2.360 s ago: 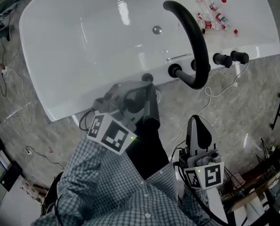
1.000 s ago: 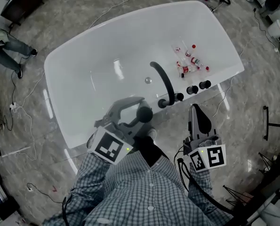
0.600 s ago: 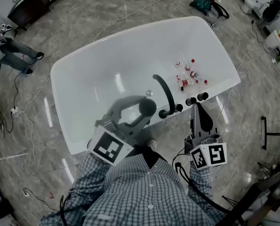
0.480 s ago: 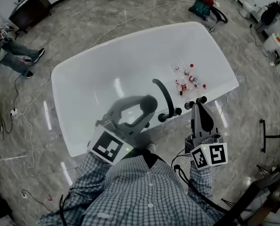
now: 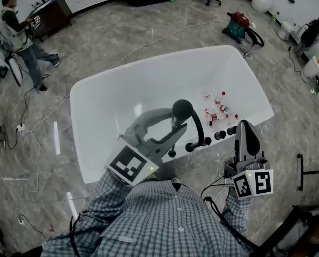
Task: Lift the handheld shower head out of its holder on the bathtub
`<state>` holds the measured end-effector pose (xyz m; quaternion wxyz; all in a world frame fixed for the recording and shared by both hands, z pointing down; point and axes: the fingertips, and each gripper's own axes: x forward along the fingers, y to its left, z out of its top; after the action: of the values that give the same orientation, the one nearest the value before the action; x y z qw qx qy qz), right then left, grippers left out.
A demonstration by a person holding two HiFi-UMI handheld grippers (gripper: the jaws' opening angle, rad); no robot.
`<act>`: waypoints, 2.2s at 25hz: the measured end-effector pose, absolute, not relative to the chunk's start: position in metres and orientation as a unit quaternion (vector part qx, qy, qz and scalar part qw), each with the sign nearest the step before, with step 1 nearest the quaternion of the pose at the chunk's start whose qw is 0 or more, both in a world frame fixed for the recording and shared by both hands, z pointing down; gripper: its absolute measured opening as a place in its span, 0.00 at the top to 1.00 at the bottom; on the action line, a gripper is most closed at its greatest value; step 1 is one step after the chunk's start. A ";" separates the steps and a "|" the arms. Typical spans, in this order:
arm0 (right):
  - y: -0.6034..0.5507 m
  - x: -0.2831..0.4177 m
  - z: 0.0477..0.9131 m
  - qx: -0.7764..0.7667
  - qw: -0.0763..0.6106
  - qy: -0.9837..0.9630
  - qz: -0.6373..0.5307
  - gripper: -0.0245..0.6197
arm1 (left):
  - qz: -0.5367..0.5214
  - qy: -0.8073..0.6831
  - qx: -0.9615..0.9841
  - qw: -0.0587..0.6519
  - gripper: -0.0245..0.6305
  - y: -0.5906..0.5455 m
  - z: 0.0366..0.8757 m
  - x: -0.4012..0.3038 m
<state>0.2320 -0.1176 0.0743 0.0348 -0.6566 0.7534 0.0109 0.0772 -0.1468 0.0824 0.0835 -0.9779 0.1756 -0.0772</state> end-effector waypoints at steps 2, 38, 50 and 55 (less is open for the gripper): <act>-0.110 0.231 0.064 -0.659 0.046 0.751 0.011 0.93 | -0.062 0.174 -0.980 0.079 0.78 -0.148 0.073 0.074; -0.088 0.223 0.018 -0.669 0.059 0.740 0.040 0.94 | 0.033 0.204 -0.978 0.034 0.78 -0.160 0.023 0.038; -0.083 0.239 0.025 -0.693 0.046 0.718 0.029 0.94 | 0.024 0.207 -0.978 0.027 0.78 -0.161 0.029 0.037; -0.084 0.237 0.031 -0.692 0.047 0.719 0.027 0.94 | 0.025 0.205 -0.978 0.028 0.78 -0.161 0.032 0.037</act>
<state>0.2368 -0.0842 0.0314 0.0467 -0.6925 0.7194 0.0267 0.0368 -0.1612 0.0322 0.0284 -0.9780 0.2053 0.0251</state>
